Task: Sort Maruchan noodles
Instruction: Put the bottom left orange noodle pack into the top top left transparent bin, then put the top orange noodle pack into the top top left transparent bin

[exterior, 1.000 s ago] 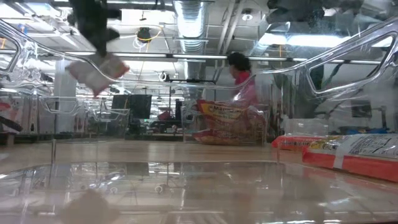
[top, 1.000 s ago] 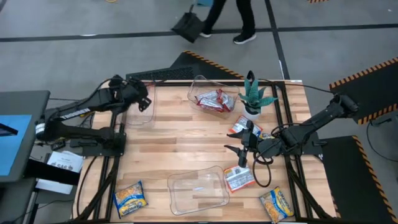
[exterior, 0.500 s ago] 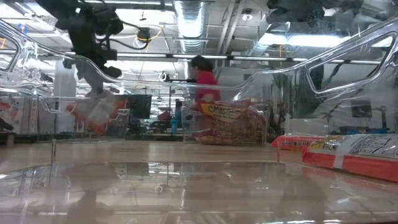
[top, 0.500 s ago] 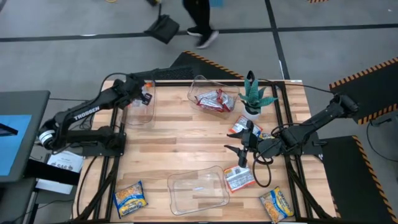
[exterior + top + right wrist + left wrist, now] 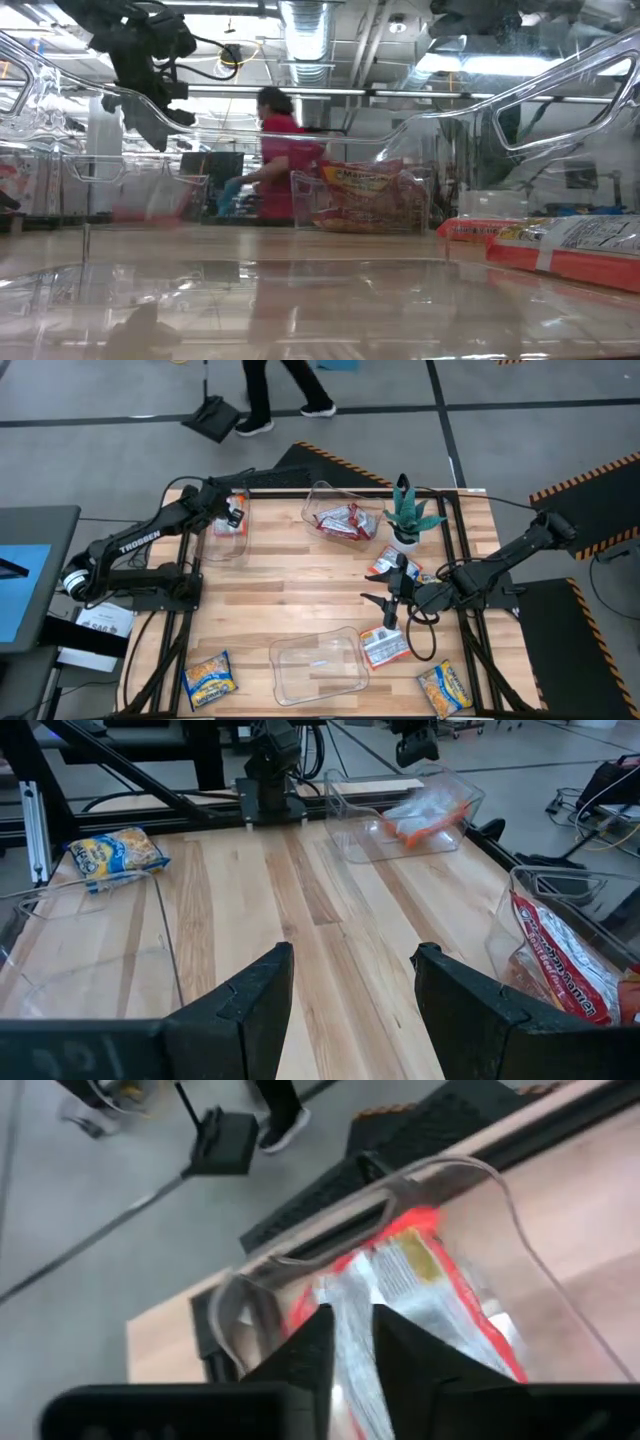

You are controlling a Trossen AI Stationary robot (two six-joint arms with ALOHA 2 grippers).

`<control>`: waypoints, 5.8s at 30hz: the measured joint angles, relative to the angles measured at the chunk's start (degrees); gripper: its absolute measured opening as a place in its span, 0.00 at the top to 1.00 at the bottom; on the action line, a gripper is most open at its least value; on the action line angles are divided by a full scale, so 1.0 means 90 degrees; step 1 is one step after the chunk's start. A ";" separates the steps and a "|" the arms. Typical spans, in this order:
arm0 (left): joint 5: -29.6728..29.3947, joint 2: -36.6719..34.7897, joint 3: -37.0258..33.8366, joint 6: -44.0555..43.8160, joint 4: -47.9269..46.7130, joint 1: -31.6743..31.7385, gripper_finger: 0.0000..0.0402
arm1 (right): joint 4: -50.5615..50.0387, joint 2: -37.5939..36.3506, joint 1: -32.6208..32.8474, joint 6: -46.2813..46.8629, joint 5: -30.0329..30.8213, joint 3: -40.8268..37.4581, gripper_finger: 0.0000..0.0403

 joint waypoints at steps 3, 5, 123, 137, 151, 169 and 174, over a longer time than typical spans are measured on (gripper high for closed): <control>-0.0146 0.0000 0.0013 0.0119 0.0107 0.0000 0.75 | 0.0002 0.0000 0.0000 0.0001 0.0000 0.0000 0.43; -0.0139 0.0002 0.0121 0.0163 0.0088 0.0000 0.67 | 0.0001 0.0000 0.0001 -0.0001 0.0000 0.0000 0.43; 0.2214 -0.3127 -0.3886 0.0258 0.7718 -0.6844 0.40 | -0.6561 0.2890 0.0969 0.5332 -0.2820 0.3057 0.54; 0.2212 -0.3127 -0.3886 0.0322 0.7728 -0.6844 0.40 | -0.6102 0.3878 0.1813 0.4599 -0.1927 0.2455 0.42; 0.2211 -0.3127 -0.3886 0.0328 0.7740 -0.6844 0.40 | -0.6451 0.4672 0.1482 0.4329 -0.1668 0.2483 0.51; 0.2212 -0.3128 -0.3886 0.0329 0.7752 -0.6844 0.40 | -0.8499 0.4124 0.1390 0.4351 -0.0922 0.4057 0.96; 0.2212 -0.3128 -0.3886 0.0329 0.7769 -0.6844 0.40 | -0.8406 0.3530 0.1157 0.4043 -0.0130 0.4320 0.96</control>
